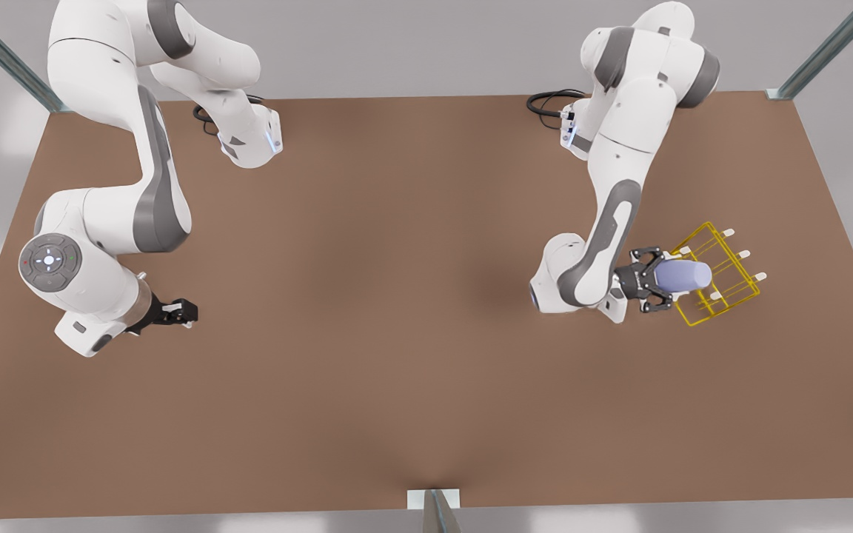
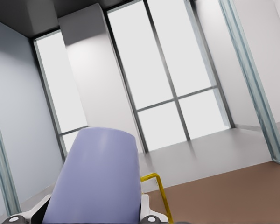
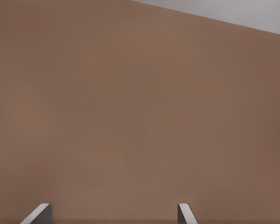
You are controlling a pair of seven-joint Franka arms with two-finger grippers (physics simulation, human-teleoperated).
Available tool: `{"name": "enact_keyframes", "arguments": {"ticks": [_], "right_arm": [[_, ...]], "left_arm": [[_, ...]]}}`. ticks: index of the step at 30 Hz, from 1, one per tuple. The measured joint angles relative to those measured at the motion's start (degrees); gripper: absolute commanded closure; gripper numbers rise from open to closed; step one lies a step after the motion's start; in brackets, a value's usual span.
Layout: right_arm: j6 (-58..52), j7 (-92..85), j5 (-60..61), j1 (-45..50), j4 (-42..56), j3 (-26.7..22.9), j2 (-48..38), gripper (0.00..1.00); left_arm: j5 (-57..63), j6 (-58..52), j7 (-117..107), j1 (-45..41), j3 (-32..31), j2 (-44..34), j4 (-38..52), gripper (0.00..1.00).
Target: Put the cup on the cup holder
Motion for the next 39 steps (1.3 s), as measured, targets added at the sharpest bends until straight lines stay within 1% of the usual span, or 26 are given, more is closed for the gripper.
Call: {"name": "enact_keyframes", "arguments": {"ticks": [2, 4, 11, 21, 37, 38, 39], "right_arm": [[-0.01, -0.09, -0.01, 0.03, -0.01, 0.00, -0.04, 0.00], [-0.02, -0.17, -0.01, 0.07, 0.00, 0.00, -0.08, 0.00], [-0.02, -0.38, -0.01, 0.15, -0.03, 0.00, -0.01, 0.00], [-0.01, -0.58, -0.02, 0.13, -0.09, 0.00, 0.03, 0.00], [0.00, -0.72, -0.10, 0.35, -0.17, 0.00, 0.56, 0.00], [0.00, -0.72, -0.11, 0.35, -0.17, 0.00, 0.57, 0.00], [0.00, -0.72, -0.11, 0.37, -0.18, 0.00, 0.56, 0.00]], "left_arm": [[-0.10, 1.10, -2.18, -0.20, 0.00, -3.60, -5.70, 0.26], [0.11, 2.00, -4.42, 0.05, 0.00, -4.79, -9.34, 0.26], [3.49, 4.39, -11.94, 2.08, 0.07, -6.80, -15.76, 0.26], [9.09, 3.61, -21.21, 4.90, 0.39, -6.51, -20.17, 0.26], [10.00, 1.83, -32.18, 5.02, 0.27, -4.58, -23.22, 0.26], [9.98, 1.69, -32.64, 4.95, 0.22, -4.57, -23.23, 0.21], [9.99, 1.52, -33.07, 4.91, 0.20, -4.53, -23.23, 0.01]]}}
